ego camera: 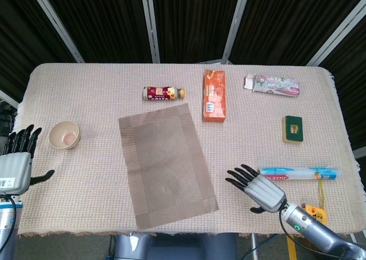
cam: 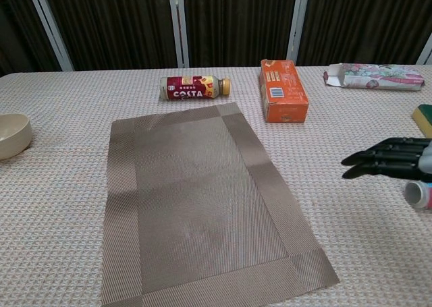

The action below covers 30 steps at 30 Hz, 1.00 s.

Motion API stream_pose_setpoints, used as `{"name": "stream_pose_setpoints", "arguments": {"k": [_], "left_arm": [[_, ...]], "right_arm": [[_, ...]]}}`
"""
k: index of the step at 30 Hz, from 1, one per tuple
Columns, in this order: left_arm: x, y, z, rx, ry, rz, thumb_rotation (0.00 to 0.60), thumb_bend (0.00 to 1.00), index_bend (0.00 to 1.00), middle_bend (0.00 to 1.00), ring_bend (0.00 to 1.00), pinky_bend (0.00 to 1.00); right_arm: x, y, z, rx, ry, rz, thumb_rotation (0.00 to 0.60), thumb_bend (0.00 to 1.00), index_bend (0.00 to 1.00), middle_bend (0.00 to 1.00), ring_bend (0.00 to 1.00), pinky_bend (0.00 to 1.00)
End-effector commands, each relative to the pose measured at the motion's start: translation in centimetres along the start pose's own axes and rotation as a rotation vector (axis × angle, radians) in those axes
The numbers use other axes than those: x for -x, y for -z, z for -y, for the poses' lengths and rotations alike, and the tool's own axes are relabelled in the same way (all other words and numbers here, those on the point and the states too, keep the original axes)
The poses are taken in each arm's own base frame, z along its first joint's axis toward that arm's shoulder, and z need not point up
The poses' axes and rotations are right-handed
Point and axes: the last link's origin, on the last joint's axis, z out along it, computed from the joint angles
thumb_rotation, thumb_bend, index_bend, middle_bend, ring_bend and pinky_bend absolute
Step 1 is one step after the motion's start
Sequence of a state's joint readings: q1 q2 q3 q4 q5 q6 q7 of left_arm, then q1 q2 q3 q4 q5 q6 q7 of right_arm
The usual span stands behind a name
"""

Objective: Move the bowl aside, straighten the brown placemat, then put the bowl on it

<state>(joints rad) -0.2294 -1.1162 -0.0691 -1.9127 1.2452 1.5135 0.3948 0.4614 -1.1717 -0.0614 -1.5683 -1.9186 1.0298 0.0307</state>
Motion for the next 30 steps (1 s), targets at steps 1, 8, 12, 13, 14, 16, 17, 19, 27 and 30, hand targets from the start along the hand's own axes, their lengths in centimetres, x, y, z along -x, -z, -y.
{"name": "stream_pose_setpoints", "arguments": {"k": [1,8,12,13,14,16,17,19,27,30], "left_arm": [[-0.2,0.1,0.0,0.004,-0.006,-0.012,0.6,0.06,0.0,0.0,0.0,0.0],[-0.2,0.3,-0.1,0.027,0.014,-0.013,0.6,0.06,0.0,0.0,0.0,0.0],[0.0,0.3,0.0,0.028,0.017,-0.003,0.6,0.07,0.0,0.0,0.0,0.0],[0.0,0.3,0.0,0.028,0.019,0.001,0.6,0.06,0.0,0.0,0.0,0.0],[0.0,0.2,0.0,0.026,0.024,0.006,0.6,0.06,0.0,0.0,0.0,0.0],[0.1,0.2,0.1,0.022,0.027,0.011,0.6,0.06,0.0,0.0,0.0,0.0],[0.1,0.1,0.2,0.02,0.028,0.013,0.6,0.06,0.0,0.0,0.0,0.0],[0.1,0.1,0.3,0.016,0.031,0.017,0.6,0.06,0.0,0.0,0.0,0.0],[0.3,0.0,0.3,0.014,0.031,0.029,0.6,0.06,0.0,0.0,0.0,0.0],[0.3,0.0,0.3,0.013,0.031,0.03,0.6,0.06,0.0,0.0,0.0,0.0]], "right_arm": [[0.4,-1.9,1.8,-0.056,0.008,0.009,0.6,0.0,0.09,0.01,0.0,0.0],[2.0,-4.8,4.0,-0.093,0.011,0.033,0.6,0.0,0.12,0.01,0.0,0.0],[2.6,-6.0,4.8,-0.108,0.023,0.029,0.6,0.0,0.13,0.01,0.0,0.0],[2.7,-6.3,4.9,-0.11,0.029,0.025,0.6,0.0,0.13,0.01,0.0,0.0],[2.7,-6.6,5.1,-0.113,0.036,0.02,0.6,0.0,0.13,0.01,0.0,0.0],[2.7,-7.0,5.4,-0.117,0.037,0.016,0.6,0.0,0.13,0.01,0.0,0.0],[2.7,-7.2,5.5,-0.118,0.037,0.014,0.6,0.0,0.14,0.01,0.0,0.0],[2.8,-7.6,5.7,-0.121,0.041,0.014,0.6,0.0,0.14,0.02,0.0,0.0],[3.8,-8.6,6.8,-0.152,0.021,0.019,0.6,0.0,0.16,0.02,0.0,0.0],[4.0,-8.8,7.0,-0.16,0.024,0.013,0.6,0.0,0.16,0.02,0.0,0.0]]}}
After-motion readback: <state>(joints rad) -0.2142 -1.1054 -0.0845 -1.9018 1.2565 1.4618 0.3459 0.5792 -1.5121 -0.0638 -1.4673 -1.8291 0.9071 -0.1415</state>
